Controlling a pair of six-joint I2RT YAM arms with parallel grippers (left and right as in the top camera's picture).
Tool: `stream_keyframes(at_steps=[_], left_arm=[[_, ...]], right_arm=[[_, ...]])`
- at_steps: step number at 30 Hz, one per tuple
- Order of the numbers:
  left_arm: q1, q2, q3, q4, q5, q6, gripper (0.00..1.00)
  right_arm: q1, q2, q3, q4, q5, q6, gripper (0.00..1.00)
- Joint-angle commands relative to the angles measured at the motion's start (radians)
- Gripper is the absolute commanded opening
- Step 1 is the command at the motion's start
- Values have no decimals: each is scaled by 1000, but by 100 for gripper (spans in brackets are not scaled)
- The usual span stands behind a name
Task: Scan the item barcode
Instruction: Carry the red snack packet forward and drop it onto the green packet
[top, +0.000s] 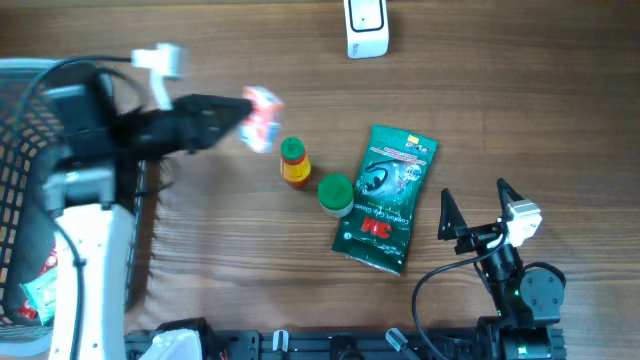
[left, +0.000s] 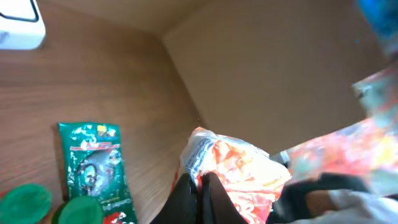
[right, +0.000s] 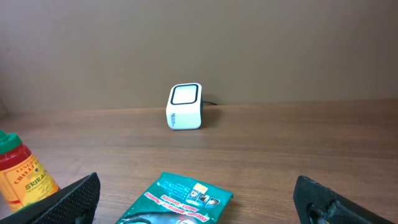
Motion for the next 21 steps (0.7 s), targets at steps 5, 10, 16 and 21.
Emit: stream_keyframes(at_steps=[5, 10, 16, 21], left_arm=[[-571, 23, -4, 157, -851, -119, 4], [-813, 183, -4, 297, -1098, -127, 4], [-843, 452, -4, 459, -1098, -311, 4], [-846, 587, -4, 495, -1112, -385, 4]], right_arm=[[3, -4, -1, 5, 10, -11, 100], [3, -4, -1, 5, 10, -11, 99], [3, -4, -1, 5, 10, -11, 100], [3, -4, -1, 5, 10, -11, 100]])
